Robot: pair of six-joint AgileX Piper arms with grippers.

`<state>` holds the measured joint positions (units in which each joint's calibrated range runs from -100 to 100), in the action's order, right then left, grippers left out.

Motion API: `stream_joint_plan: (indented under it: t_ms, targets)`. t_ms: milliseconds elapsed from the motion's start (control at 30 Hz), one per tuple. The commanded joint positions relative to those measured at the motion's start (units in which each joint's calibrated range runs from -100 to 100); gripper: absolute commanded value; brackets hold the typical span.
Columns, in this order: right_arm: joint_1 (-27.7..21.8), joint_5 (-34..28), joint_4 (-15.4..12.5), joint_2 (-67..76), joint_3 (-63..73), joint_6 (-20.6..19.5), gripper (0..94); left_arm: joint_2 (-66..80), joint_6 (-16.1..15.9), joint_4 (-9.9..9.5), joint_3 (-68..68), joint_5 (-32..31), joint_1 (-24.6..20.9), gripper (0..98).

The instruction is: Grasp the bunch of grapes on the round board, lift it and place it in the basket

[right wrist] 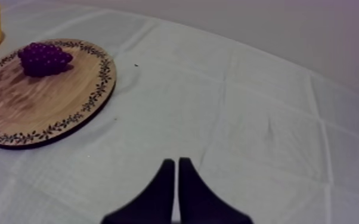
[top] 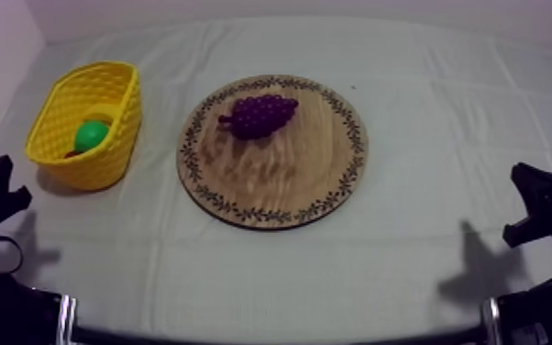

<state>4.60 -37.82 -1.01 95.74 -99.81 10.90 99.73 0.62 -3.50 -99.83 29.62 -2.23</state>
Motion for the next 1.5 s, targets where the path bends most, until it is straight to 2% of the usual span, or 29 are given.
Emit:
stream_joint_plan:
  t_ms: [0,233,300,400,467,733,833,1033,1267,1467]
  targets:
    - [-0.01,0.00,0.01,0.01,0.03,0.01,0.4,0.01,14.01,1.67,-0.17,2.48,-0.12,0.1]
    - [-0.01,0.00,0.01,0.01,0.03,0.01,0.4,0.01,11.11,1.67,-0.17,2.48,-0.08,3.3]
    - [-0.01,0.00,0.01,0.01,0.03,0.01,0.4,0.01,8.94,1.67,-0.17,2.48,-0.06,5.9]
    - [-0.01,0.00,0.01,0.01,0.03,0.01,0.4,0.01,3.69,1.67,-0.17,2.48,-0.05,10.8]
    - [-0.01,0.00,0.01,0.01,0.03,0.01,0.4,0.01,1.42,1.67,-0.17,2.48,-0.05,10.8]
    - [-0.01,0.00,0.01,0.01,0.03,0.03,0.4,-1.30,0.78,1.74,1.39,1.07,-0.22,1.1]
    - [-0.01,0.00,0.01,0.01,0.03,0.01,0.4,-6.46,0.77,1.72,7.77,0.94,-0.18,0.4]
    - [-0.01,0.00,0.01,0.01,0.03,0.01,0.4,-23.41,0.09,1.85,29.69,6.72,2.50,0.0]
    - [-0.01,0.00,0.01,0.01,0.03,0.01,0.4,-42.37,-3.63,1.60,50.52,10.93,7.27,0.0]
    - [0.06,0.00,0.01,0.01,0.03,0.03,0.4,-55.26,-7.54,1.83,61.93,14.01,9.51,0.0]
